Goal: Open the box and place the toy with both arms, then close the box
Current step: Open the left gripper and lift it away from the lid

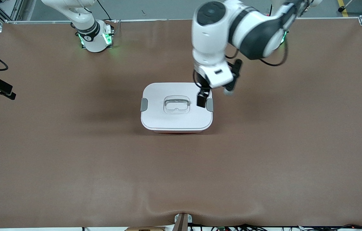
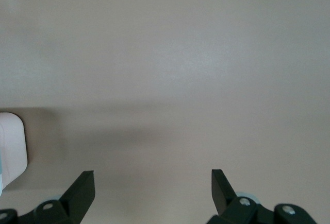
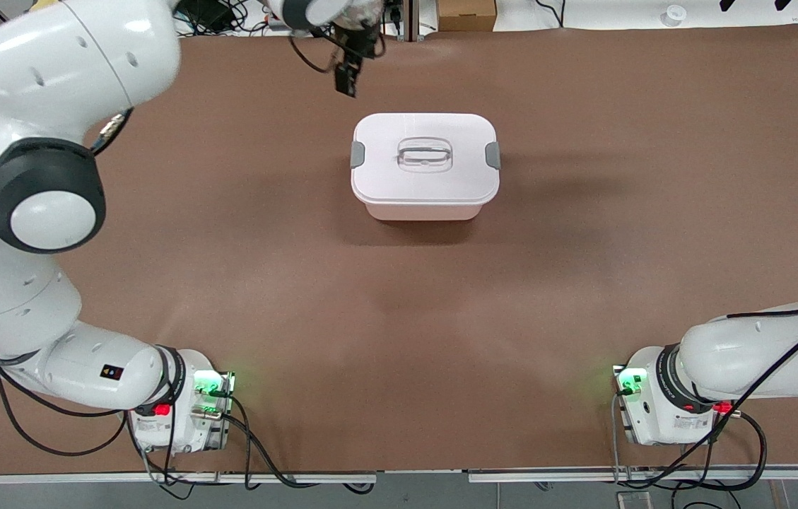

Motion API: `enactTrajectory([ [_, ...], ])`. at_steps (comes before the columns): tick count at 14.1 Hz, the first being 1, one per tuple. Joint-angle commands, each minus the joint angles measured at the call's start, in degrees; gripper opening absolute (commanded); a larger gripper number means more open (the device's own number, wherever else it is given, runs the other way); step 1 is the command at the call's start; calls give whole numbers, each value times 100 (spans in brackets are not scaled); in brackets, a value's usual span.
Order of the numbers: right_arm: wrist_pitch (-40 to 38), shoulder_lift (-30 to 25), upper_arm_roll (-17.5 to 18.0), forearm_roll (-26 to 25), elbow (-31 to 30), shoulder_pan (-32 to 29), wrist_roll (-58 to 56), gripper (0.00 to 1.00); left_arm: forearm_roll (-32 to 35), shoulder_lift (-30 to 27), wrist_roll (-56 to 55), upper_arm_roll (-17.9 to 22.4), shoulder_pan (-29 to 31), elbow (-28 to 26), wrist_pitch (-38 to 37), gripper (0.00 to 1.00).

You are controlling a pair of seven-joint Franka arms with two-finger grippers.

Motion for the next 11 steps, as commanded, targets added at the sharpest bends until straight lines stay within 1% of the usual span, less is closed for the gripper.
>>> enactTrajectory([
  [1,-85,-5,14,-59,37,-13,37,100,-368,-68,1234,-49,625,28,-70,100],
  [5,-103,-5,14,-59,46,-5,46,100,-369,-120,2755,-49,1144,28,-298,100],
  [6,-94,-5,14,-59,46,13,81,100,-369,-155,3246,-41,1215,10,-482,100],
  [8,-94,-5,14,-59,46,22,90,100,-395,-156,4126,-32,1224,10,-606,100],
  [11,-103,-5,14,-59,46,22,73,100,-386,-156,4700,-14,1339,19,-782,100],
])
